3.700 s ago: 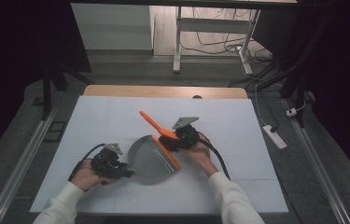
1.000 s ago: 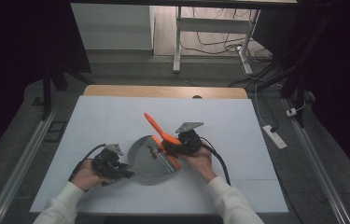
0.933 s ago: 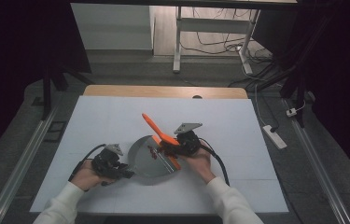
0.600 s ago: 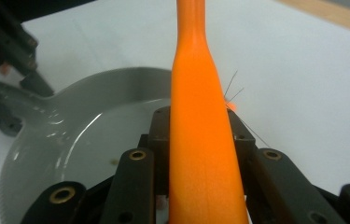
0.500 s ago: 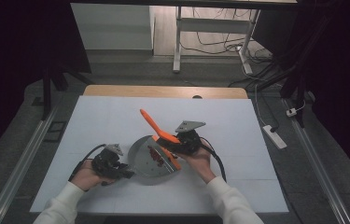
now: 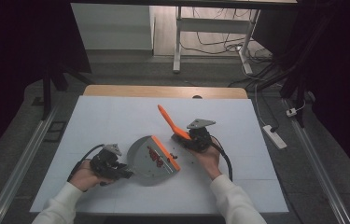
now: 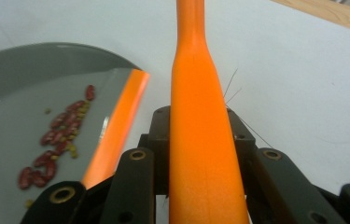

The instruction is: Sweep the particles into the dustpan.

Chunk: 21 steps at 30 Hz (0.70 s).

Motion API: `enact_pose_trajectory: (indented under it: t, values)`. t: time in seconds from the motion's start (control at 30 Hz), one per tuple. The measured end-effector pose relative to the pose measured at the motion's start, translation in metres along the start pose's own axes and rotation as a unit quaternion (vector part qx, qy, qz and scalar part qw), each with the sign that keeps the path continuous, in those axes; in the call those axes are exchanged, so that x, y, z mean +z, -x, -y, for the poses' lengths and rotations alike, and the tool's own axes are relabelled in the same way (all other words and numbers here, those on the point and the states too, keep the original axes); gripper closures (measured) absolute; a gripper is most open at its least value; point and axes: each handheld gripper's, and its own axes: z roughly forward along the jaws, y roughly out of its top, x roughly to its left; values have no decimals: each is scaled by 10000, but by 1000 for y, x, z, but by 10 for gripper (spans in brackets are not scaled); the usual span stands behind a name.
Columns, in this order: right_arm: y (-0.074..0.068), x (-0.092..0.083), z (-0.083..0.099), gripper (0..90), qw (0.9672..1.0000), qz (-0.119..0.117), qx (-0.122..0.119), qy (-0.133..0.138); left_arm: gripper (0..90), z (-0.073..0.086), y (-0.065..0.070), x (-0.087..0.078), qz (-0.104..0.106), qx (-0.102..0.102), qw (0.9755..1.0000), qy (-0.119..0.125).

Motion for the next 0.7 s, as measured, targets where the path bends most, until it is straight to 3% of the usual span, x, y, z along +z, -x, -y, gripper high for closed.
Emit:
enact_pose_trajectory:
  t: [0.33,0.53,0.7]
  values:
    - [-3,4,6,700,9999,-102,22,-119,621,2,2,-3,-24,29,10000,-19]
    - [-13,2,10,700,9996,-245,67,-80,621,2,2,-3,-28,38,10000,-25]
    - [-26,0,14,697,9997,-229,-41,-39,621,2,2,-2,-29,40,10000,-26]
